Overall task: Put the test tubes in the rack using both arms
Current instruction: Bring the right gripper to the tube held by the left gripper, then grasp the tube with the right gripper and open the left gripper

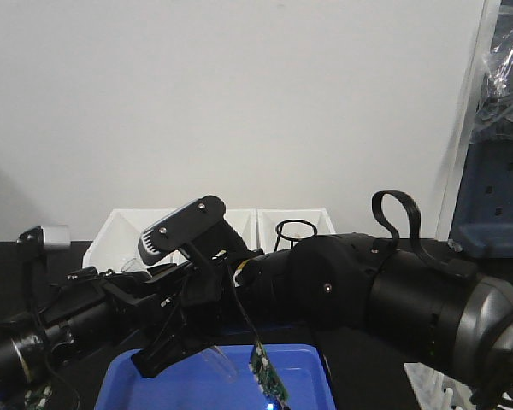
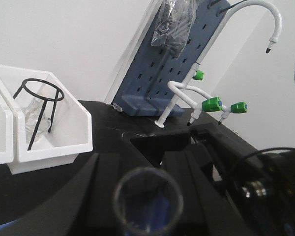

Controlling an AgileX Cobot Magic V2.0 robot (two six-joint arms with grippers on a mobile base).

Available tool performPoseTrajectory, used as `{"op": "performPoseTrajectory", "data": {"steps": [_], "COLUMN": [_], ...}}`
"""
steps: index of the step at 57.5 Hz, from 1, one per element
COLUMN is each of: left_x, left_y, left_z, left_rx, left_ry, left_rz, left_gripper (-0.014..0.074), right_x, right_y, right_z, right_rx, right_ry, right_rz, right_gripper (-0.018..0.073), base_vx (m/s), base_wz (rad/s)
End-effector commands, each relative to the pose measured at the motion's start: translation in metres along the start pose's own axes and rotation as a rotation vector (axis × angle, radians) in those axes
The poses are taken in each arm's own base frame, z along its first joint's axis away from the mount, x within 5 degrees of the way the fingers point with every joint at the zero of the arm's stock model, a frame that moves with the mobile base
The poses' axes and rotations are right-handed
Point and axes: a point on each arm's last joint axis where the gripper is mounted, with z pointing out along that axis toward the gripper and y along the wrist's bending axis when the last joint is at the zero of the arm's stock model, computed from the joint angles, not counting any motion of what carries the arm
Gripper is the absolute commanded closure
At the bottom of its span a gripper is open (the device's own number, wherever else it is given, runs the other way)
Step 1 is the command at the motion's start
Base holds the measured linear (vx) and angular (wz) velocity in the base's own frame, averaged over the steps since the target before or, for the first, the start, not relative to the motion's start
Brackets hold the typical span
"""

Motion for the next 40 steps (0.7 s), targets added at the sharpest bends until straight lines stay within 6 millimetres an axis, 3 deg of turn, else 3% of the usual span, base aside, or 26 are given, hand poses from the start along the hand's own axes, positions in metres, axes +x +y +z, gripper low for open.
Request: {"op": "performPoseTrajectory", "data": {"steps": [1,12,13,17,40], "left_x": [-0.0204,-0.0195,-0.0195,-0.0195,-0.0205], "left_y": [-0.0194,-0.0198,-0.0198,-0.0198,-0.0194], "left_z": [-0.0023,-0.0023,-0.0023,-0.0023,-0.0023], "left_rx": [0.108,0.112,0.112,0.112,0.108], "left_ry": [-0.096,-0.086,-0.086,-0.086,-0.097], "left_rz": [0.000,0.012,0.012,0.012,0.002], "left_gripper": [0.0601,0.0601,0.0601,0.0601,0.0584], "right_x": [-0.0263,-0.0268,-0.0269,-0.0269,-0.0294], "right_y": [-0.0046,-0.0035,-0.0034,-0.0034,-0.0002], "right_z": [-0.0262,-0.0262,-0.0263,-0.0263,-0.0265], "right_rx": [0.044,0.030,0.029,0.029,-0.017], "right_ry": [-0.141,-0.147,-0.149,-0.149,-0.178], "right_rz": [-0.003,0.026,0.030,0.030,0.144], "right_gripper": [0.0309,0.0455,0.0535,0.0575,0.0571], "base_vx": [0.00,0.00,0.00,0.00,0.00], "base_wz": [0.00,0.00,0.00,0.00,0.00]}}
